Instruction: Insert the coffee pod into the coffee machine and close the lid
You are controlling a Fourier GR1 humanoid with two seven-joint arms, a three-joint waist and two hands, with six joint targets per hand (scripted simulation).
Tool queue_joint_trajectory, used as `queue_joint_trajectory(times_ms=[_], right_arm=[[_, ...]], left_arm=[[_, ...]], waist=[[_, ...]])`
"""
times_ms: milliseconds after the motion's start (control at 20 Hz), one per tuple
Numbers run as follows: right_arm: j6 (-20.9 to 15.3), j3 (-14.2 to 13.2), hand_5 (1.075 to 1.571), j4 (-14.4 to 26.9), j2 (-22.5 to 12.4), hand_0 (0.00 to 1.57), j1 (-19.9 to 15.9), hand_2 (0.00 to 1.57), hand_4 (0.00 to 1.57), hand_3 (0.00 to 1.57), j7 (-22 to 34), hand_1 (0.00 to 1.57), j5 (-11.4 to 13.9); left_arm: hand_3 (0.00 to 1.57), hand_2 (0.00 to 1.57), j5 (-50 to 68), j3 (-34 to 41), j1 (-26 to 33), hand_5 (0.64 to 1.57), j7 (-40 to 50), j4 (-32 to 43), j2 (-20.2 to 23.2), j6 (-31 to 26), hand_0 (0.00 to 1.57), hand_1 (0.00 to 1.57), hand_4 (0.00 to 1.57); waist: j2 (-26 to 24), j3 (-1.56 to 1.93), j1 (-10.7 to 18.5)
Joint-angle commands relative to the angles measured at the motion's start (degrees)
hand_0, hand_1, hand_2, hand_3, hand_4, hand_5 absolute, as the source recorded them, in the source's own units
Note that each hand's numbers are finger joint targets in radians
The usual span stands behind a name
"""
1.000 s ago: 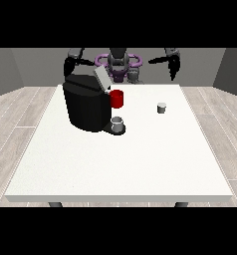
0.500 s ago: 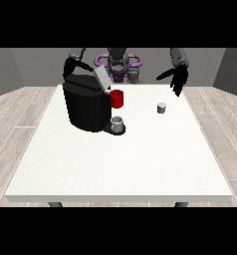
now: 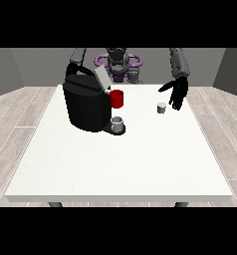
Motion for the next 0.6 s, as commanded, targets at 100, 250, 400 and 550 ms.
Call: queue_joint_trajectory(times_ms=[100,250,400,550], right_arm=[[-2.06,0.63,1.571,6.83,2.03,0.0,0.33,0.0,0.0,0.0,-4.86,0.0,-2.3],[-1.37,0.21,1.571,6.26,2.06,0.0,-2.95,0.0,0.0,0.0,0.53,0.0,-0.01],[1.76,-2.08,1.571,8.69,0.39,0.0,-4.78,0.0,0.0,0.0,-1.39,0.0,-2.61],[-0.05,-2.62,1.571,8.73,0.3,0.0,-7.74,0.0,0.0,0.0,1.87,0.0,-1.45]], left_arm=[[0.0,0.42,-5.94,-1.95,-3.97,1.571,-0.71,4.18,-2.3,4.45,0.0,0.0,0.0],[0.62,0.88,-8.9,-2.03,-7.05,1.571,-2.04,8.12,-3.96,8.64,0.76,0.76,0.0],[0.76,0.92,-13.18,-5.31,-7.15,1.571,-0.26,7.49,-5.92,10.86,0.84,0.84,0.3],[0.93,1.13,-16.34,-6.0,-7.97,1.571,-7.24,9.57,-4.1,14.34,1.07,1.07,0.46]], waist=[[1.21,0.02,1.47],[1.32,-0.01,1.07],[-0.41,0.02,1.45],[2.43,-0.01,2.42]])
